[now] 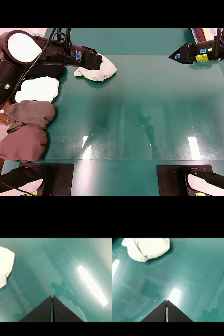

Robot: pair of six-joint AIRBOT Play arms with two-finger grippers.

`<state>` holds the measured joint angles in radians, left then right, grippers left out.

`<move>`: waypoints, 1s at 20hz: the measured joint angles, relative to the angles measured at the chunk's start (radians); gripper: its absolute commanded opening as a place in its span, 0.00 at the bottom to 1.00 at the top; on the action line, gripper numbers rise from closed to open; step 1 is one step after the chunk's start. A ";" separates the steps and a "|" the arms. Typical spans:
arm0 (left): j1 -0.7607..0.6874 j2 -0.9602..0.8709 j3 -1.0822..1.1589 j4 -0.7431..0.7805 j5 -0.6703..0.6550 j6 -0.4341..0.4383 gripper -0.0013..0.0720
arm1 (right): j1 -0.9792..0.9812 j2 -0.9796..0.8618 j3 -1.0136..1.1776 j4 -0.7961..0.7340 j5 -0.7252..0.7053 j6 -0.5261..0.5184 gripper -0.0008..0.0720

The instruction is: Fold the shirts.

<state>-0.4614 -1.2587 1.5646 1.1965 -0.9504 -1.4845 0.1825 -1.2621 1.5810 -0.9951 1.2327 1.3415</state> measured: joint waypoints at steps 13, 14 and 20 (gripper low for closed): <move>0.000 0.000 0.000 0.000 0.000 0.000 0.05 | 0.000 0.000 0.000 0.000 0.000 0.000 0.04; 0.000 0.000 0.000 0.000 0.000 0.000 0.05 | 0.000 0.000 0.000 0.000 0.000 0.000 0.04; 0.000 0.000 0.001 0.000 0.121 0.000 0.05 | 0.000 0.000 0.000 0.005 0.000 0.000 0.04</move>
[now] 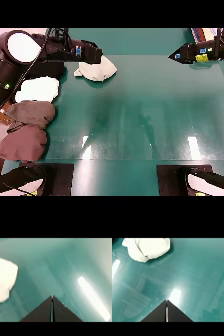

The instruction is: Fold the shirts.

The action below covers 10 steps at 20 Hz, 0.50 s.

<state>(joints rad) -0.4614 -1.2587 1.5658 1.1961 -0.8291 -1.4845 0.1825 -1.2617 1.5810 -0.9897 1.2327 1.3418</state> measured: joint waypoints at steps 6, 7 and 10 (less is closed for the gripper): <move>0.021 -0.063 -0.001 0.109 0.105 -0.029 0.72 | 0.000 0.000 0.000 0.003 0.001 0.000 0.04; 0.037 -0.095 -0.002 0.135 0.114 -0.049 0.72 | 0.001 0.000 0.000 0.003 0.003 0.000 0.04; 0.102 -0.232 -0.002 0.171 0.153 -0.122 0.72 | 0.001 0.000 0.000 0.003 0.020 0.000 0.04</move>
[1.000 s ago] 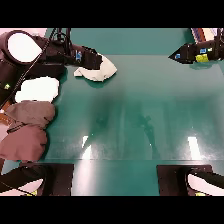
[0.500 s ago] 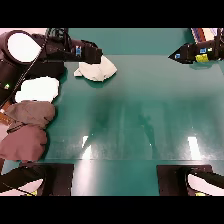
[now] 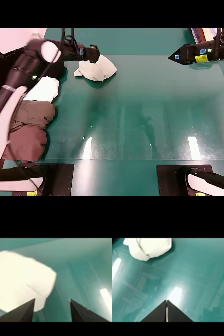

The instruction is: Fold the shirts.

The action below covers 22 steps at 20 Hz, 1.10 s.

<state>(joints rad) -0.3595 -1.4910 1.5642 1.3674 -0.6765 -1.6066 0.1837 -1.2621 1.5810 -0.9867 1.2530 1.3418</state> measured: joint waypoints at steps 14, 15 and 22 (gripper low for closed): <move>0.079 -0.425 0.237 -0.089 0.125 -0.046 0.05 | 0.021 0.000 0.000 0.000 0.059 0.000 0.04; 0.080 -0.428 0.278 -0.083 0.086 -0.038 0.05 | 0.021 0.000 0.000 0.000 0.061 0.000 0.04; 0.084 -0.197 0.494 0.023 -0.145 -0.006 0.05 | 0.014 0.002 0.109 -0.004 0.088 0.000 0.04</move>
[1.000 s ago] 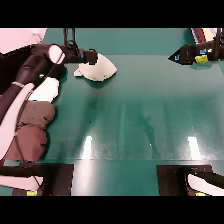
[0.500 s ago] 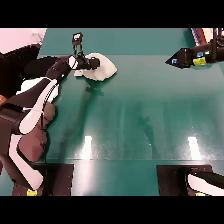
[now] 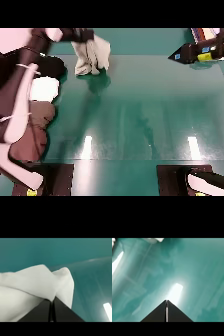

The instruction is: Fold the shirts.

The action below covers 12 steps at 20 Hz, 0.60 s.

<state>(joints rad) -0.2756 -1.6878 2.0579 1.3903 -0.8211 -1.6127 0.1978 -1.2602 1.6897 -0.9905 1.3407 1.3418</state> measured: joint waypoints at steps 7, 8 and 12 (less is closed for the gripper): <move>-0.138 0.335 -0.014 0.042 -0.233 0.059 0.05 | -0.002 0.001 0.259 -0.006 0.030 0.000 0.04; -0.183 0.353 -0.043 0.042 -0.266 0.062 0.05 | -0.002 0.001 0.285 -0.005 0.040 0.000 0.04; -0.351 0.372 -0.234 0.031 -0.310 0.066 0.70 | -0.002 0.029 0.302 -0.007 0.079 0.000 0.04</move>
<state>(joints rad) -0.6270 -1.3159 1.8240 1.4212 -1.1313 -1.5467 0.1959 -1.2316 1.9915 -0.9974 1.4197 1.3418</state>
